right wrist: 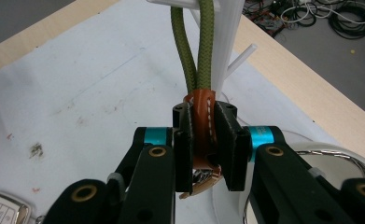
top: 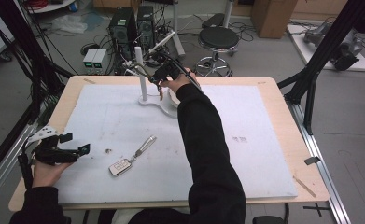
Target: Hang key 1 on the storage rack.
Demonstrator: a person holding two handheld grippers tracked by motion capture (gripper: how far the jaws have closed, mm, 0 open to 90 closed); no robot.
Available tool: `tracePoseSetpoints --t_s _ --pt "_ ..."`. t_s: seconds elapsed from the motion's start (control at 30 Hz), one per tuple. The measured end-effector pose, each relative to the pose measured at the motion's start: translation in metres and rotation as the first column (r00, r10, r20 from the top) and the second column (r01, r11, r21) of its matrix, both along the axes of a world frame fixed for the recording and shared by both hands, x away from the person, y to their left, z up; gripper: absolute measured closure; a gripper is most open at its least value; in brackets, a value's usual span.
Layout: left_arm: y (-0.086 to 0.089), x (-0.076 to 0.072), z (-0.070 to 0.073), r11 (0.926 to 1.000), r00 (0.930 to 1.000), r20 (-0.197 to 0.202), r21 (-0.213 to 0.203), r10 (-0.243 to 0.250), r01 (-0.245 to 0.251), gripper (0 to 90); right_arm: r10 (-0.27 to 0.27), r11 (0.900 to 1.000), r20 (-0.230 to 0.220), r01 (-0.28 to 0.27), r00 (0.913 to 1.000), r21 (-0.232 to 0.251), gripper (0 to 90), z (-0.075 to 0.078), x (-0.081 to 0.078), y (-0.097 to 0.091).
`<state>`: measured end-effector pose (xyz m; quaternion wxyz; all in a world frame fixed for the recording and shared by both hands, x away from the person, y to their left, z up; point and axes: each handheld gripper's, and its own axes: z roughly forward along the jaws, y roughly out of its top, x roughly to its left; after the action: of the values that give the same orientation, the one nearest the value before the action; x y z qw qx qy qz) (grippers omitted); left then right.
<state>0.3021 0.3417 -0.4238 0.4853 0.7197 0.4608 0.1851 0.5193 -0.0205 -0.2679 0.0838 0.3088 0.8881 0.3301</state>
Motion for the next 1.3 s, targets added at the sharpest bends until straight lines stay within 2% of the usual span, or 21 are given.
tracePoseSetpoints --t_s 0.23,0.27,0.3,0.33,0.4,0.47,0.5,0.57,0.63,0.7,0.73,0.77,0.8,0.87,0.97,1.1,1.2,1.3 --pt "0.004 0.001 0.0 0.9999 1.0 0.001 -0.005 0.01 -0.009 1.7 0.003 0.9999 -0.015 -0.004 0.9999 -0.012 77.6 -0.007 0.004 0.003" --pt "0.004 0.001 0.0 1.0 1.0 0.001 -0.005 0.008 -0.008 1.7 0.003 0.9999 -0.017 -0.003 0.9998 -0.011 76.8 -0.007 0.004 0.002" --pt "0.003 0.001 0.0 1.0 1.0 0.002 -0.004 0.009 -0.009 1.7 -0.001 1.0 -0.028 0.0 0.9996 -0.01 72.0 -0.008 0.005 0.002" --pt "0.003 0.001 0.0 1.0 1.0 0.002 -0.005 0.008 -0.008 1.7 -0.001 1.0 -0.028 0.0 0.9996 -0.01 72.0 -0.008 0.005 0.002" --pt "0.003 0.001 0.0 1.0 1.0 0.001 -0.005 0.007 -0.007 1.7 0.005 0.9999 -0.034 -0.005 0.9994 -0.012 61.3 -0.008 0.004 0.001" --pt "0.003 0.001 0.0 1.0 1.0 0.001 -0.006 0.007 -0.007 1.7 0.032 0.9992 -0.041 -0.033 0.9986 -0.024 50.2 -0.009 0.003 0.001" --pt "0.003 0.001 0.0 1.0 1.0 0.001 -0.005 0.009 -0.009 1.7 0.033 0.9988 -0.041 -0.034 0.9986 -0.036 47.8 -0.01 0.002 0.001" --pt "0.003 0.001 0.0 0.9999 0.9999 0.001 -0.004 0.01 -0.01 1.7 0.018 0.9982 -0.028 -0.02 0.9994 -0.056 39.6 -0.012 0.001 -0.001" --pt "0.003 0.001 0.0 0.9999 0.9999 0.002 -0.005 0.01 -0.01 1.7 0.0 0.9987 -0.014 -0.001 0.9999 -0.051 31.8 -0.014 0.0 -0.005" --pt "0.003 0.001 0.0 0.9999 1.0 0.001 -0.003 0.01 -0.01 1.7 -0.028 0.9986 -0.018 0.027 0.9994 -0.044 16.3 -0.018 -0.002 -0.013" --pt "0.003 0.001 -0.001 0.9999 0.9999 0.002 -0.002 0.011 -0.011 1.7 -0.028 0.9986 -0.018 0.027 0.9994 -0.044 16.3 -0.018 -0.002 -0.013" --pt "0.003 0.001 -0.001 0.9999 1.0 -0.001 -0.002 0.01 -0.01 1.7 -0.033 0.9986 -0.014 0.032 0.9994 -0.042 9.4 -0.02 -0.003 -0.018" --pt "0.003 0.001 -0.001 0.9999 0.9999 -0.002 -0.002 0.01 -0.01 1.7 -0.033 0.9986 -0.014 0.032 0.9994 -0.042 9.4 -0.02 -0.003 -0.018" --pt "0.003 0.002 -0.001 1.0 1.0 -0.005 0.002 0.008 -0.008 1.7 -0.059 0.9976 -0.01 0.058 0.9982 -0.039 0.5 -0.021 -0.004 -0.025" --pt "0.004 0.002 -0.001 0.9999 0.9999 -0.003 0.0 0.013 -0.013 1.7 -0.066 0.9978 0.005 0.066 0.9978 -0.004 0.5 -0.02 -0.007 -0.036" --pt "0.003 0.002 -0.001 0.9999 0.9999 -0.003 0.004 0.011 -0.011 1.7 -0.071 0.9974 0.004 0.071 0.9975 0.014 0.5 -0.022 -0.012 -0.051" --pt "0.003 0.002 -0.001 0.9999 0.9999 -0.004 0.004 0.012 -0.012 1.7 -0.057 0.9983 0.002 0.057 0.9984 0.007 0.6 -0.023 -0.016 -0.06" --pt "0.002 0.002 -0.001 0.9999 0.9999 -0.005 0.004 0.013 -0.013 1.7 -0.036 0.9982 0.018 0.037 0.9992 -0.047 0.6 -0.024 -0.021 -0.063"
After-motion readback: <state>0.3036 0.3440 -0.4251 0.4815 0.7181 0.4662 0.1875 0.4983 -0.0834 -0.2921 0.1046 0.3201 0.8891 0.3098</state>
